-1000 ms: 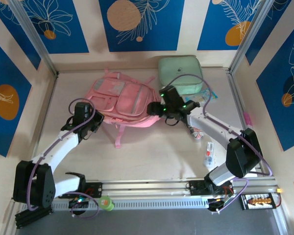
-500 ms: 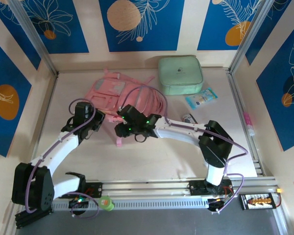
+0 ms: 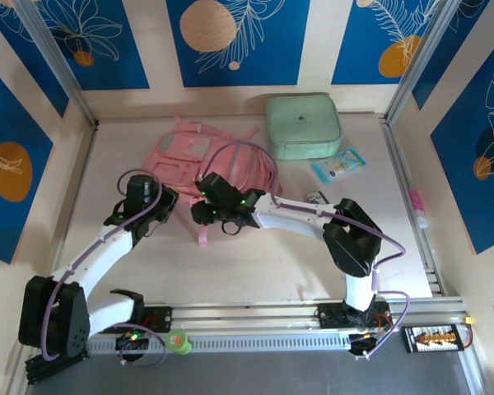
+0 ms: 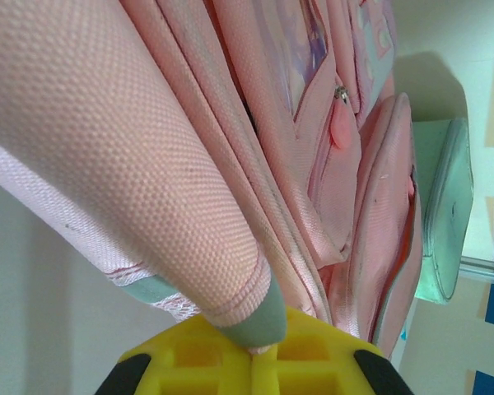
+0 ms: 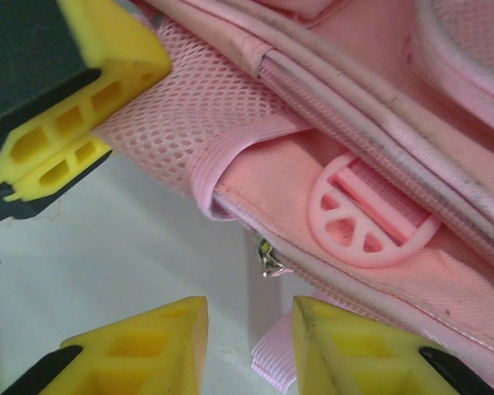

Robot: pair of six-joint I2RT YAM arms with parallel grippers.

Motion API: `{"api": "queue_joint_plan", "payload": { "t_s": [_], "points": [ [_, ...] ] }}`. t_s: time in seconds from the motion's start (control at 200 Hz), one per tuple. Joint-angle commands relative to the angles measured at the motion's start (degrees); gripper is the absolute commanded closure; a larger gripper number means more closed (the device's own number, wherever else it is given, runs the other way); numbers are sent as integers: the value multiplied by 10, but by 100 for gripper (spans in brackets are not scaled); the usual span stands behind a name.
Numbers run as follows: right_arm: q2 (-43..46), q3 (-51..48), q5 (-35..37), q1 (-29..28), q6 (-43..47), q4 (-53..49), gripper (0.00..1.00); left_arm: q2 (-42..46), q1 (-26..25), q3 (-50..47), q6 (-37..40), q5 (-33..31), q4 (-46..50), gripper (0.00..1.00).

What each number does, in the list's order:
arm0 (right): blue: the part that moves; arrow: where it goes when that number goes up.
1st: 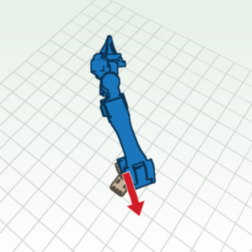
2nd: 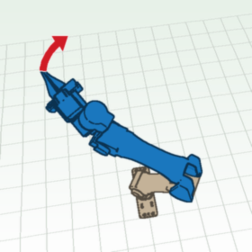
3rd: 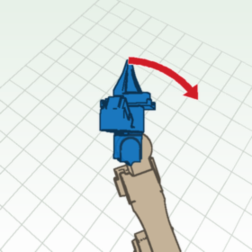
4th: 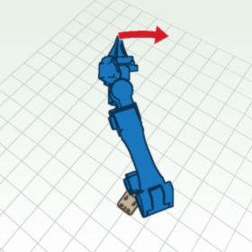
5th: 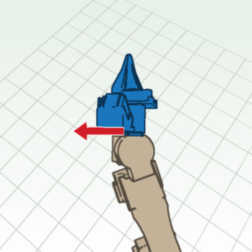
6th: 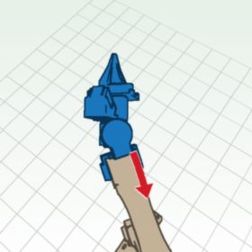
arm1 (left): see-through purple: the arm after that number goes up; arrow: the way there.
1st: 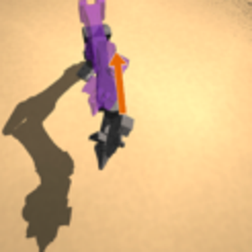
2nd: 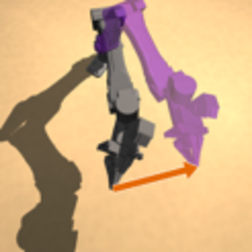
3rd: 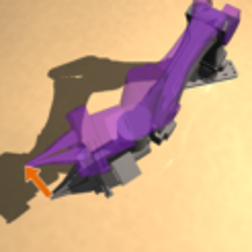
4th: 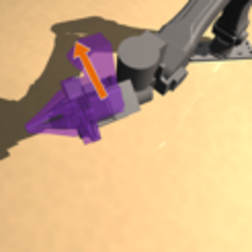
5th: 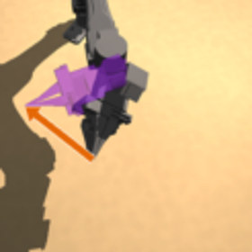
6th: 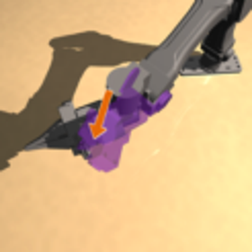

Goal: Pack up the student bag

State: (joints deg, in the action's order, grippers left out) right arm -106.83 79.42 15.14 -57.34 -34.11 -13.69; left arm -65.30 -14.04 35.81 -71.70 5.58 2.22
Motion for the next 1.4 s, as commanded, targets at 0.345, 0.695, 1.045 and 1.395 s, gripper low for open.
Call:
{"api": "queue_joint_plan", "payload": {
  "t_s": [0.345, 0.695, 1.045, 1.395],
  "points": [
    [-45, 40, 74, 3, 23, -12, 67, 18, -10, 1, -5, 49, -71, 98],
    [-83, 84, 147, -2, 47, -10, 68, 17, -11, -7, -17, 46, -81, 100],
    [-107, 120, 206, -1, 14, -35, 85, 4, -12, -16, -32, 41, -98, 100],
    [-10, -18, 221, 18, -30, -69, 87, 9, -10, -31, -17, -20, -72, 100]
  ]
}}
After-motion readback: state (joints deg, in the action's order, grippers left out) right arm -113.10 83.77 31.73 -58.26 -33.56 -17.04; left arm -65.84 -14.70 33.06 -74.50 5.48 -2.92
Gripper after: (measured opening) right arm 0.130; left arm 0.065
